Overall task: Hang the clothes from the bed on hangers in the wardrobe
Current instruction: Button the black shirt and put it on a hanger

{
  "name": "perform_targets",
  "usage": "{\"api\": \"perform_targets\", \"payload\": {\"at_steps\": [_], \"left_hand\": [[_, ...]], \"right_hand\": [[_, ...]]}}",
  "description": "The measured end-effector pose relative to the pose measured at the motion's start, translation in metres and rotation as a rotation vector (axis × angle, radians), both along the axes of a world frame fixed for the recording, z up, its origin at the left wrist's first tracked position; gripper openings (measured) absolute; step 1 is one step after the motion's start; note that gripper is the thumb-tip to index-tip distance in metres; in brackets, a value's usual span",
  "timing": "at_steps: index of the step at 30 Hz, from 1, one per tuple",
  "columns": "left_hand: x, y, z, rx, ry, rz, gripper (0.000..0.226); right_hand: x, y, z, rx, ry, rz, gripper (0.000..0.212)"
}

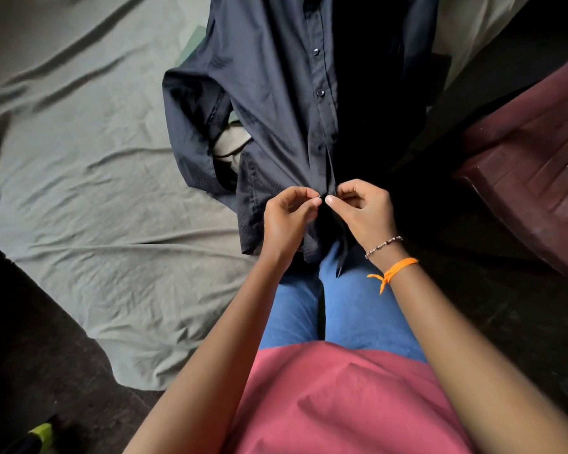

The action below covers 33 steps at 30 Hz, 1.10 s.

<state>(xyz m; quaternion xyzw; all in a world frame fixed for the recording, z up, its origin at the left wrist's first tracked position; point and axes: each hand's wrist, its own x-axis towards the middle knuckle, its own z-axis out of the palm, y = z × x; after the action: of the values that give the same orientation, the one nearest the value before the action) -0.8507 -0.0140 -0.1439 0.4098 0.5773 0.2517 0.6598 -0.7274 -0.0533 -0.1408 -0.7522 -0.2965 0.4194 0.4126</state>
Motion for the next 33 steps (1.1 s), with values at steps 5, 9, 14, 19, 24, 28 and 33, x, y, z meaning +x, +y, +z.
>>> {"api": "perform_targets", "payload": {"at_steps": [5, 9, 14, 19, 24, 28, 33], "left_hand": [[0.01, -0.001, 0.01, 0.012, 0.197, -0.021, 0.019], [0.013, 0.002, 0.016, -0.152, 0.1, -0.009, 0.015], [0.019, -0.001, 0.019, -0.319, -0.014, 0.049, 0.016], [0.021, -0.001, 0.02, -0.37, -0.018, 0.032, 0.016], [0.017, 0.001, 0.023, -0.404, -0.027, -0.051, 0.015], [0.013, 0.01, 0.023, -0.424, -0.02, -0.075, 0.01], [0.015, 0.015, 0.016, -0.29, 0.08, -0.104, 0.011]], "right_hand": [[0.001, -0.005, -0.002, 0.043, -0.161, 0.055, 0.007], [0.006, -0.006, 0.002, 0.025, -0.14, 0.073, 0.009], [0.012, -0.005, 0.007, 0.037, -0.148, 0.1, 0.007], [0.019, -0.007, 0.011, 0.0, 0.078, 0.072, 0.015], [0.019, -0.003, 0.013, -0.063, 0.155, 0.099, 0.015], [0.016, -0.001, 0.008, -0.074, 0.027, 0.067, 0.018], [0.013, 0.001, 0.007, -0.057, -0.077, 0.141, 0.012]]}}
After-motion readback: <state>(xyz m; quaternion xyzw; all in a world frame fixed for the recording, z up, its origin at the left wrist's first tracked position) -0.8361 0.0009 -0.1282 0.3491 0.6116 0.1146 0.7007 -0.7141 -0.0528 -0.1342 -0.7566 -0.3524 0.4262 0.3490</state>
